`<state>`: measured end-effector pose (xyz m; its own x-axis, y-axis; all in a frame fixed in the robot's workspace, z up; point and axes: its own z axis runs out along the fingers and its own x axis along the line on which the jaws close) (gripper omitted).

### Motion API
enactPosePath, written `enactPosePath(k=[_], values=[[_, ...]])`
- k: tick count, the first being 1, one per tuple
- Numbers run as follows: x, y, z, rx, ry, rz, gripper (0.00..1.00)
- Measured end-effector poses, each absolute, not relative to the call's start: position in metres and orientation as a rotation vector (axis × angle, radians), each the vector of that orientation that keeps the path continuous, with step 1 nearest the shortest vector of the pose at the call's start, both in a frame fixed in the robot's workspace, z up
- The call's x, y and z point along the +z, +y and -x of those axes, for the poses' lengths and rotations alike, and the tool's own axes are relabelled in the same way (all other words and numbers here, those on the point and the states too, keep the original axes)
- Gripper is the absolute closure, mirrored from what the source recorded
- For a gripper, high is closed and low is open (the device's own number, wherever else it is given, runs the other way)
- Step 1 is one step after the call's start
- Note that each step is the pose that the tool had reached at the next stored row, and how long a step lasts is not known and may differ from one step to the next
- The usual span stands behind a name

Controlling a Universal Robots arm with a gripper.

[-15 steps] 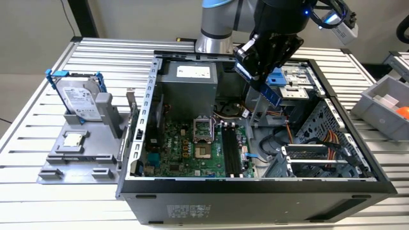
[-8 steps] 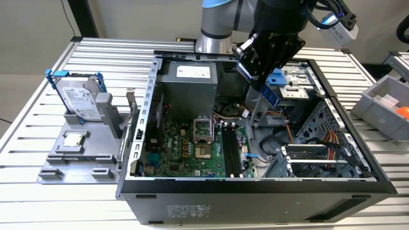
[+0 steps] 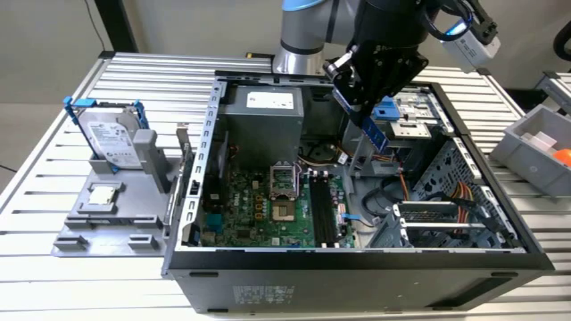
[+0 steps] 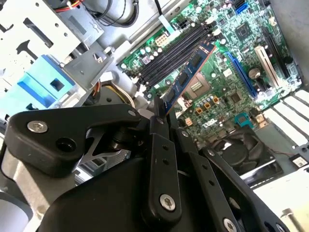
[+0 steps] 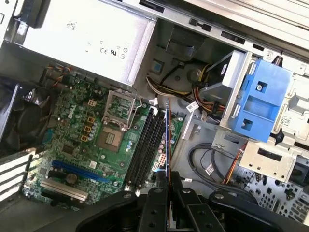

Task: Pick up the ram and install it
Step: 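Insert the ram into the slot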

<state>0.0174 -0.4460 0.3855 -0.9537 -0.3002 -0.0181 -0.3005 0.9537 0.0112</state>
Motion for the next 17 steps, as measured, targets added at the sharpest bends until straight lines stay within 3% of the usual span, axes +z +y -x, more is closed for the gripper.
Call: enactPosePath(k=[17], values=[[0.3855,-0.446,-0.0174,0.02,3.116,0.233,1.0]])
